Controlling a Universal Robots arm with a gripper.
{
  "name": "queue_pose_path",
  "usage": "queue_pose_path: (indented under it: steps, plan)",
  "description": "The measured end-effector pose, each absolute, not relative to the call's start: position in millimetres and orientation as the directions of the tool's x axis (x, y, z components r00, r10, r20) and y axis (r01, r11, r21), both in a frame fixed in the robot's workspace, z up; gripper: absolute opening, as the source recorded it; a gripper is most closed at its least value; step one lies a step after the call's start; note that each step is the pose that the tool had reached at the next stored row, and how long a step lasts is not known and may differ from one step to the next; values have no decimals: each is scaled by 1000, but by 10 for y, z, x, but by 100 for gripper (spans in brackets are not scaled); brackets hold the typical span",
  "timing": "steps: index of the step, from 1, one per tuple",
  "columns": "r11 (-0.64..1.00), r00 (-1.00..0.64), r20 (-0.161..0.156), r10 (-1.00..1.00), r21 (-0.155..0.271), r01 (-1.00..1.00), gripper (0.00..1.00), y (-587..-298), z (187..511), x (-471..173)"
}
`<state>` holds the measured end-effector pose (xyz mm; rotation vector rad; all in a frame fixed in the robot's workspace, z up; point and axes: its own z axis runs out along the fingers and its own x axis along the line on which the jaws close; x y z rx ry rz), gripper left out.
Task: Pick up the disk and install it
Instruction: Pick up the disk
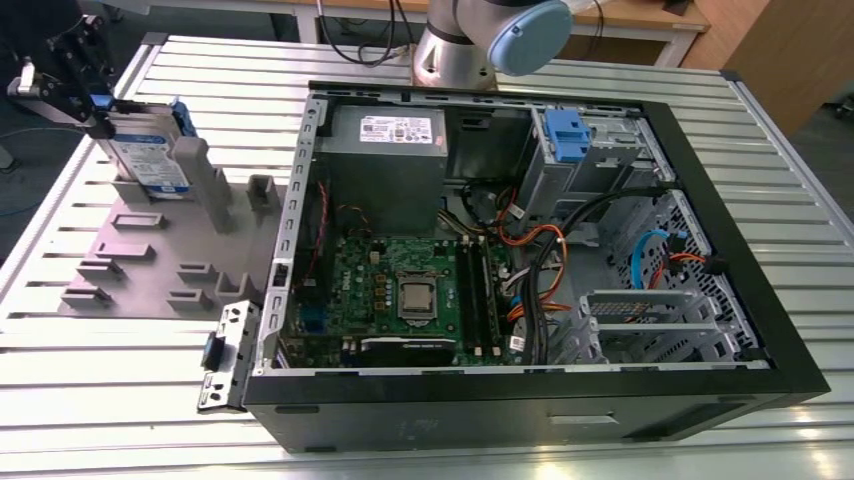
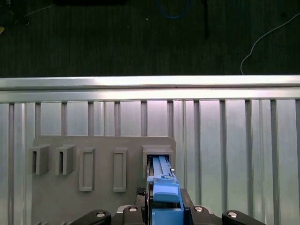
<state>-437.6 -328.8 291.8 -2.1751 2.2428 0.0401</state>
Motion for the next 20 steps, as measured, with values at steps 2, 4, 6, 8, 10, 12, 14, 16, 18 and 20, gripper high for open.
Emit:
queue_pose_path:
  steps: [2, 4, 6, 8, 10, 12, 14, 16, 18, 20]
  plan:
    - [30, -30, -30, -999, 7, -1000, 36, -3288, 2918, -4376]
    - [30, -30, -30, -999, 6, -1000, 36, -3287, 2919, -4376]
    - [29, -30, -30, -999, 6, -1000, 36, -3287, 2936, -4375]
    - [30, -30, -30, -999, 7, -1000, 36, -3287, 2959, -4376]
    - [30, -30, -30, -999, 6, -1000, 36, -3287, 2981, -4376]
    - [30, -30, -30, -999, 7, -1000, 36, -3288, 3002, -4376]
    - [29, -30, -30, -999, 6, -1000, 36, -3288, 3023, -4376]
    - [30, -30, -30, -999, 7, -1000, 36, -3287, 3046, -4376]
    - [30, -30, -30, -999, 6, -1000, 36, -3288, 3055, -4376]
    - [30, -30, -30, -999, 6, -1000, 36, -3287, 3055, -4376]
